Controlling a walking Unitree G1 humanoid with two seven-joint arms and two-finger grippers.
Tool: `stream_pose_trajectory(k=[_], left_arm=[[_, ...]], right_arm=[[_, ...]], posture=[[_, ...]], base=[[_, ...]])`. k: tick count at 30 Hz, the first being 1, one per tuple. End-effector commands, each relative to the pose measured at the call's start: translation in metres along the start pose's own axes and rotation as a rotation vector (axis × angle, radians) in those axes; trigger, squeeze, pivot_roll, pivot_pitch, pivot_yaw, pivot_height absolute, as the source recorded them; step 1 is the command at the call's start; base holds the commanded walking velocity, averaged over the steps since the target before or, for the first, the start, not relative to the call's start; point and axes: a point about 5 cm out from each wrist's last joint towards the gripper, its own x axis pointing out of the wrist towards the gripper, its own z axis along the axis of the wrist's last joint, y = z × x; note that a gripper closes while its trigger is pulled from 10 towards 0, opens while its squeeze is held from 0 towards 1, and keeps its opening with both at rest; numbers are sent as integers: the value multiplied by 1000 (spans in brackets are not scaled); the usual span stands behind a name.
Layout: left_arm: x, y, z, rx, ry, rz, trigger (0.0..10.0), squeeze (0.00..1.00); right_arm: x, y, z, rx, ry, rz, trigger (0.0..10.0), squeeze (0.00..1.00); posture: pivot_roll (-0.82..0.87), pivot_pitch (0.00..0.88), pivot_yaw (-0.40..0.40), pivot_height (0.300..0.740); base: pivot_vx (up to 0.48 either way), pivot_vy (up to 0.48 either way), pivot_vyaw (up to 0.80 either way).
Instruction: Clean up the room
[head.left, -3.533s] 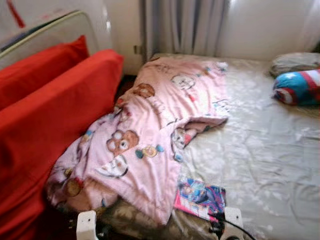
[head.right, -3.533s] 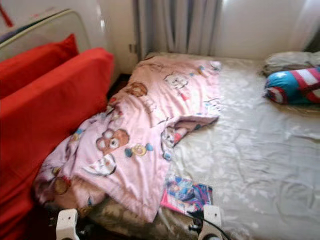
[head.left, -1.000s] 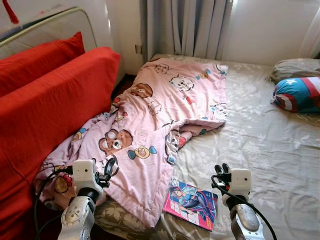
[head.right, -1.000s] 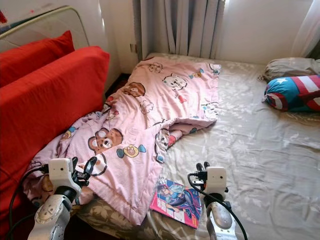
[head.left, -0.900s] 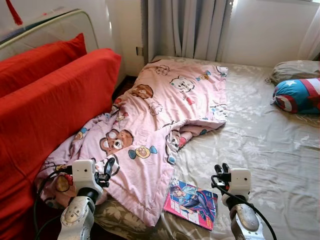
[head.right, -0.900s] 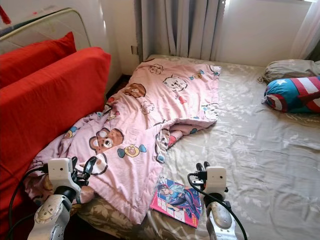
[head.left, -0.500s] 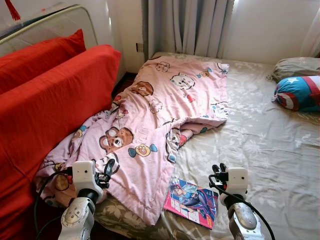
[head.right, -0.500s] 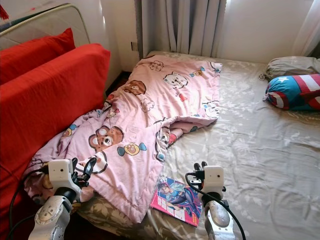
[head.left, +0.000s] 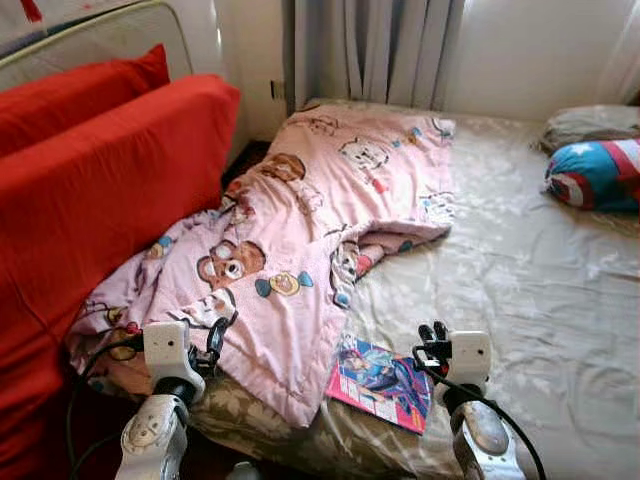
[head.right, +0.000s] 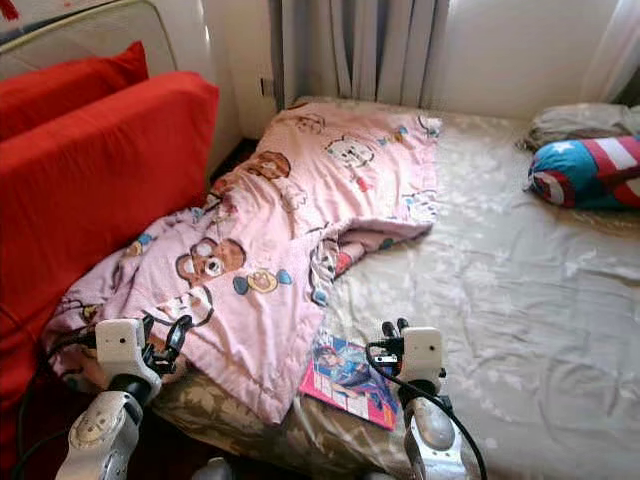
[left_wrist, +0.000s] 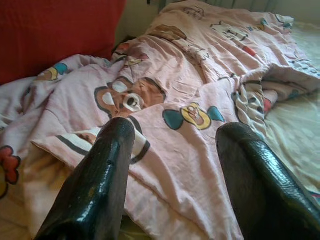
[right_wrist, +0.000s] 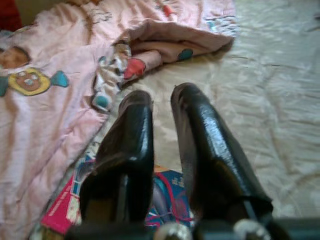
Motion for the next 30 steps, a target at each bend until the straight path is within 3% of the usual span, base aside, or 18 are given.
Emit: stream_pose_trajectory(k=[1, 30], left_arm=[[-1, 2, -3, 0, 9, 2, 10000, 0], [0, -1, -1, 3, 8, -11, 10000, 0]], right_arm=[[-1, 0, -2, -2, 14, -3, 10000, 0], [-1, 5, -6, 16, 29, 25, 10000, 0]], posture=[[14, 91, 1, 661], [17, 82, 5, 651]], base=[[0, 0, 0], [0, 0, 0]])
